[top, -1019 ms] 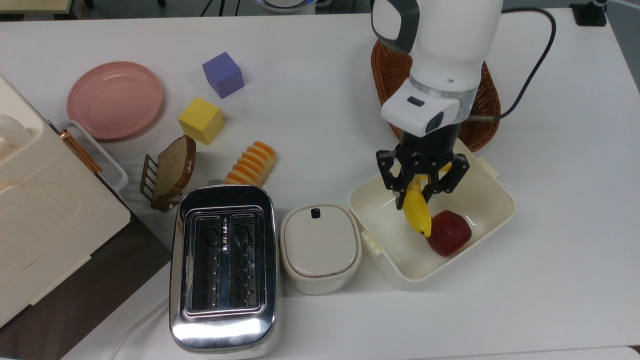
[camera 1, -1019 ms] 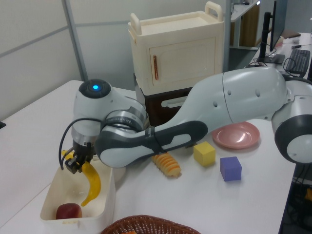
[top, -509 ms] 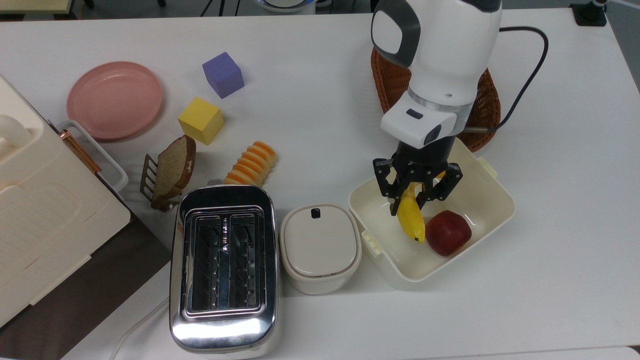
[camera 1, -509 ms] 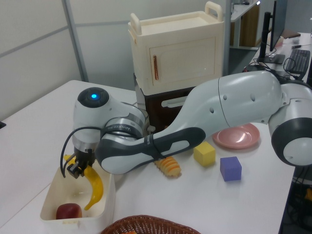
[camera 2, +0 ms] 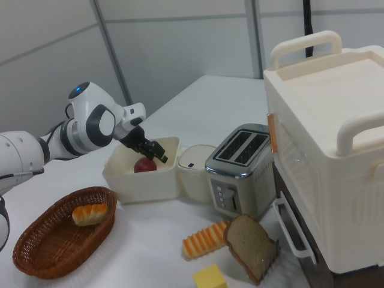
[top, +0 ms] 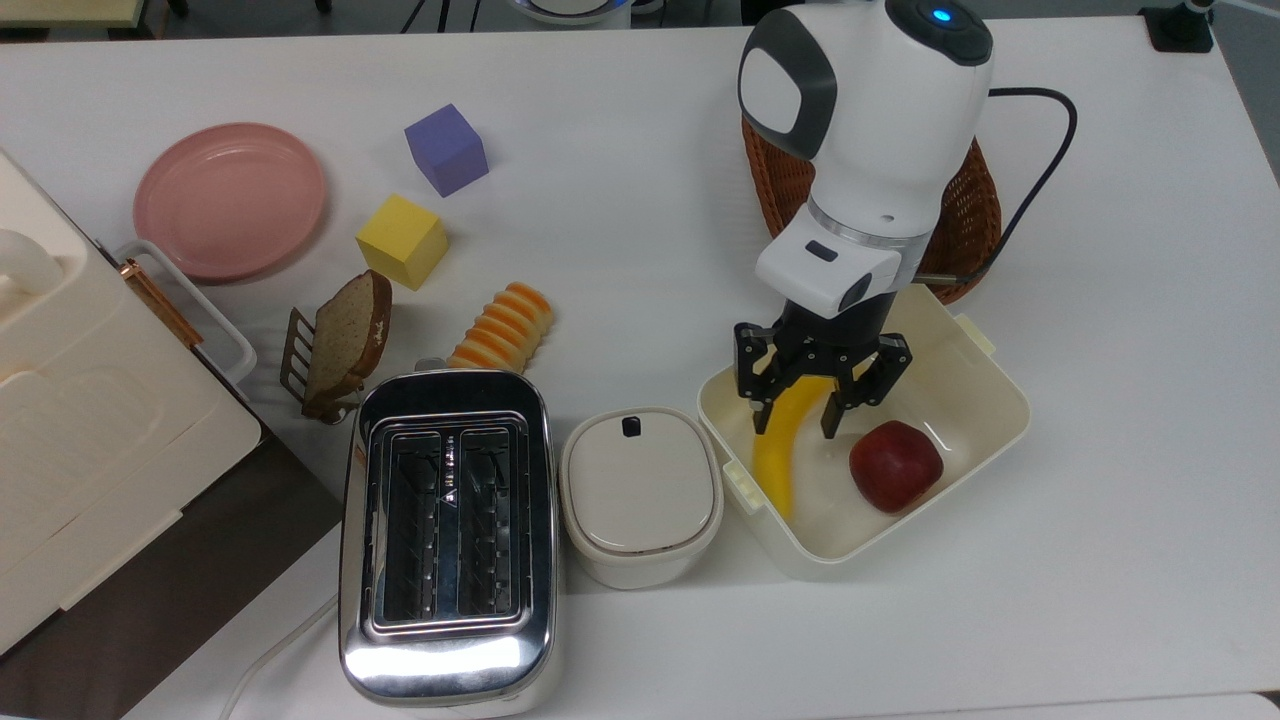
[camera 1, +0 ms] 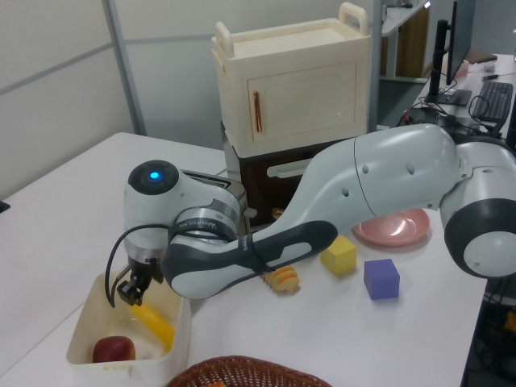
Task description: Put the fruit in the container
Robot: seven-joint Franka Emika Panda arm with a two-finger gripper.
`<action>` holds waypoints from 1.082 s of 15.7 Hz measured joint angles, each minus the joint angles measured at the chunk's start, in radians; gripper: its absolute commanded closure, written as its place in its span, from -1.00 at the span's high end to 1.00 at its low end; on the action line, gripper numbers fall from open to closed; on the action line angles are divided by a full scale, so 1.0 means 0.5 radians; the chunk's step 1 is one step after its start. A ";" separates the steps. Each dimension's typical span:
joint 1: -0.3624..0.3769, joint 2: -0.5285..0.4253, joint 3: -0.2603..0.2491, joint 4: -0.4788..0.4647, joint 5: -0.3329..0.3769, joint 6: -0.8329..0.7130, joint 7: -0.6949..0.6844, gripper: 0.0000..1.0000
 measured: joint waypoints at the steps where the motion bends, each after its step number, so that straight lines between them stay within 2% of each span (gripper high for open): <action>1: -0.003 -0.009 0.000 0.005 0.000 0.000 0.003 1.00; 5: -0.012 -0.126 0.000 0.025 0.000 -0.130 0.015 1.00; 8: -0.061 -0.437 0.028 0.035 0.012 -0.507 0.023 1.00; 11: -0.136 -0.795 0.047 -0.067 0.015 -0.904 0.017 1.00; 15: -0.335 -1.136 0.047 -0.276 0.033 -1.369 -0.100 1.00; 17: -0.482 -1.226 0.019 -0.348 0.133 -1.451 -0.185 1.00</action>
